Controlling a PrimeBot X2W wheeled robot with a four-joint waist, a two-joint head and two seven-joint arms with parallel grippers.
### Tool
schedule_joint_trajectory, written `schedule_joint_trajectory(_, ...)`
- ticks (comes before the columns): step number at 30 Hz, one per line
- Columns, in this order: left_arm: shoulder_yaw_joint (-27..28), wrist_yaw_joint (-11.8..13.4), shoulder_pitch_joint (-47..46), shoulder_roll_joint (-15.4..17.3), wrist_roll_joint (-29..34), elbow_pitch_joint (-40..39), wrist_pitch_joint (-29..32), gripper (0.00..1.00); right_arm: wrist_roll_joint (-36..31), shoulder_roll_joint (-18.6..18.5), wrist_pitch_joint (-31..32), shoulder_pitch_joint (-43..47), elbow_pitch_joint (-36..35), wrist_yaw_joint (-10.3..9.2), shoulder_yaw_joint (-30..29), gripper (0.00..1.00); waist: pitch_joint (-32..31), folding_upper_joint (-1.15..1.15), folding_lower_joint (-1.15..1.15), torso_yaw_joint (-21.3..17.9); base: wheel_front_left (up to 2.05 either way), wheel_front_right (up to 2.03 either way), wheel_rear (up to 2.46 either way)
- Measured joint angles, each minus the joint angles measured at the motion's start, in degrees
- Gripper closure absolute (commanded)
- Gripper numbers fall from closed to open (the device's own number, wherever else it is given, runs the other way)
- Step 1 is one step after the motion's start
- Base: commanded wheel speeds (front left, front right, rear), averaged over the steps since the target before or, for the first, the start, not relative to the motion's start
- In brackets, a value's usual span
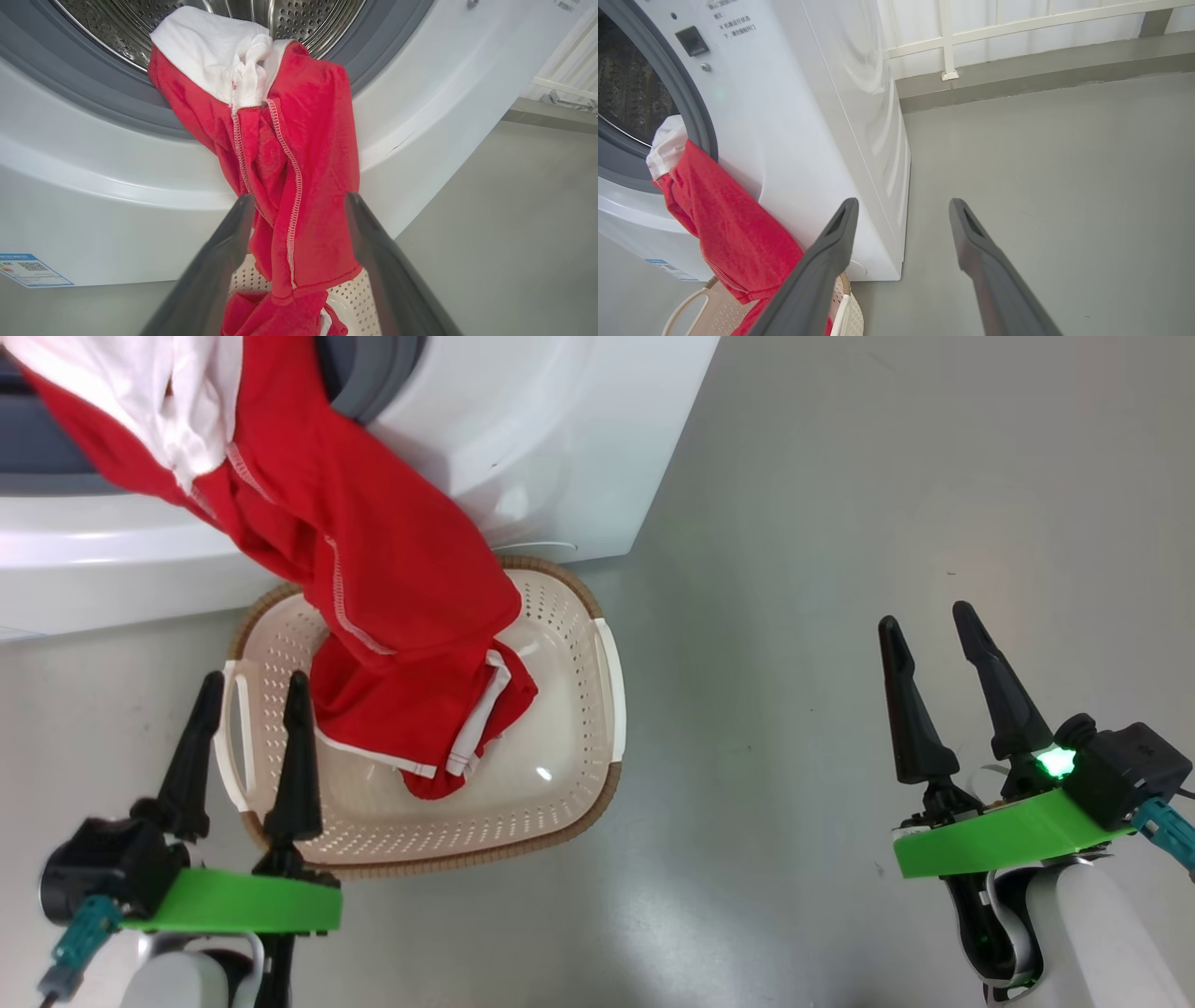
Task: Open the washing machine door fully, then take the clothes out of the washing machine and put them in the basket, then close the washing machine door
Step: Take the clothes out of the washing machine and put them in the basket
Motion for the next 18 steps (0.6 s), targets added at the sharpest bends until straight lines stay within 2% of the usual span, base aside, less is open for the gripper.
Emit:
schedule_joint_trajectory(12, 0.03, 0.0, 0.43, -0.31, -0.04, -2.11, 0.0, 0.0, -0.21, 0.0, -0.01, 0.1, -0.01, 0.0, -0.33, 0.0, -0.07, 0.0, 0.0, 0.42, 0.0, 0.0, 0.0)
schedule_joint_trajectory(18, 0.41, 0.0, -6.07, 0.22, -0.22, -1.49, 0.0, 0.0, -0.83, 0.0, 0.0, 0.1, -0.02, 0.01, -1.09, 0.0, 0.57, 0.0, 0.0, 0.92, 0.0, 0.0, 0.0)
